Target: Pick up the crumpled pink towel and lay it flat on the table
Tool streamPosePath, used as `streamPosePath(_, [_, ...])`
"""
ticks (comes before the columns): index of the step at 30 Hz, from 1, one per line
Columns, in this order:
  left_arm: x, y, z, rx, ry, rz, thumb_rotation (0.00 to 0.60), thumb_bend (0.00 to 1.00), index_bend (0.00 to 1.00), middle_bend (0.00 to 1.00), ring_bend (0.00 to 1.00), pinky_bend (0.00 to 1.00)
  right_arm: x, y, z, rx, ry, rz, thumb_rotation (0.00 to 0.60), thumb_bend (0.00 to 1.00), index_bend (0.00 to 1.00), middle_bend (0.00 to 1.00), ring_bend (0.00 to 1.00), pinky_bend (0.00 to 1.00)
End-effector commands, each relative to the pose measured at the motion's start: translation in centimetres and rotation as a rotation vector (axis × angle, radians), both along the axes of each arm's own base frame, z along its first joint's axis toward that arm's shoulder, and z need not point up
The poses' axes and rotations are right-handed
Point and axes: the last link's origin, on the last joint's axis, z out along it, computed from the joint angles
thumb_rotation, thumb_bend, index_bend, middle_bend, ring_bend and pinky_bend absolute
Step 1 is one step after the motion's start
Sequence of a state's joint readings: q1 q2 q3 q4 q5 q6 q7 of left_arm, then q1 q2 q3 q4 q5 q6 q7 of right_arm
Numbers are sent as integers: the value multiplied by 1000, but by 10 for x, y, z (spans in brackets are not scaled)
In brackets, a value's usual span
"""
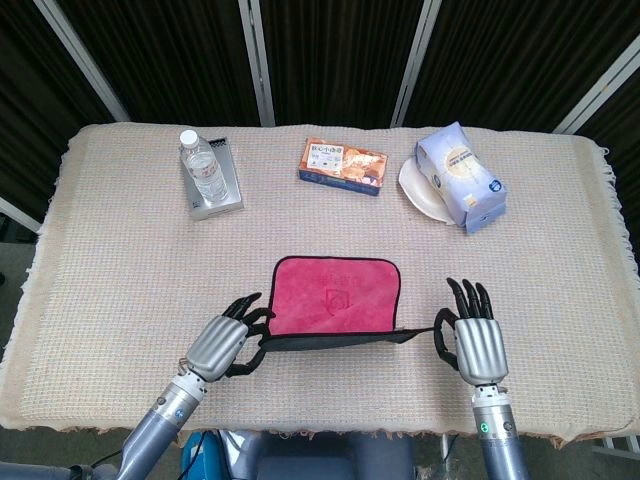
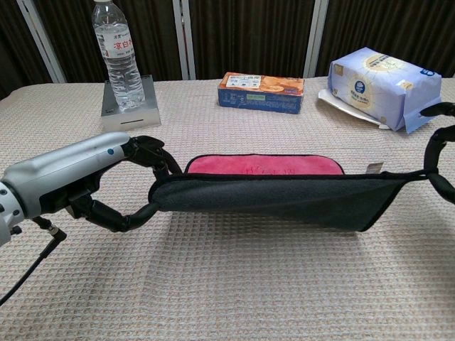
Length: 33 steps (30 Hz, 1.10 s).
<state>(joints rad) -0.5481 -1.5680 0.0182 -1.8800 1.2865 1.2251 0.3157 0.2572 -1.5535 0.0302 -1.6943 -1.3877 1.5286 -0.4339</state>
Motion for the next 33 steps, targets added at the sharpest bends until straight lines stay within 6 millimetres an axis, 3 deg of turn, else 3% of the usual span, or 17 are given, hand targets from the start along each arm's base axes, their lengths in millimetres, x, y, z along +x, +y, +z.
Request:
streamPosePath(1, [-1, -3, 0, -6, 7, -5, 600, 526, 592, 222, 20, 95, -1, 4, -3, 12, 3, -2, 600, 477, 581, 124, 0, 0])
streamPosePath(11, [-12, -12, -4, -58, 53, -4, 600, 501, 575, 208, 20, 94, -7, 12, -15, 47, 15, -19, 600, 477, 566, 124, 0, 0])
streamPosePath(17, [-19, -19, -6, -118, 86, -9, 600, 354, 494, 153, 17, 77, -12, 22, -20, 60, 41, -31, 600, 477, 403, 102, 0, 0])
streamPosePath(22, [-26, -26, -4, -182, 118, -10, 600, 258, 416, 111, 8, 54, -18, 32, -24, 72, 70, -43, 600, 477, 118, 4, 0, 0])
streamPosePath(24, [-28, -29, -3, -200, 125, -10, 600, 236, 363, 96, 3, 44, -21, 36, -25, 84, 72, -57, 600, 478, 46, 0, 0, 0])
streamPosePath(26, [-29, -31, -2, -215, 133, -9, 600, 215, 304, 78, 0, 34, -24, 39, -26, 93, 73, -68, 600, 474, 8, 0, 0, 0])
streamPosePath(33, [-35, -33, 6, -251, 138, 10, 600, 143, 246, 57, 0, 17, -24, 45, -20, 88, 42, -61, 600, 453, 0, 0, 0, 0])
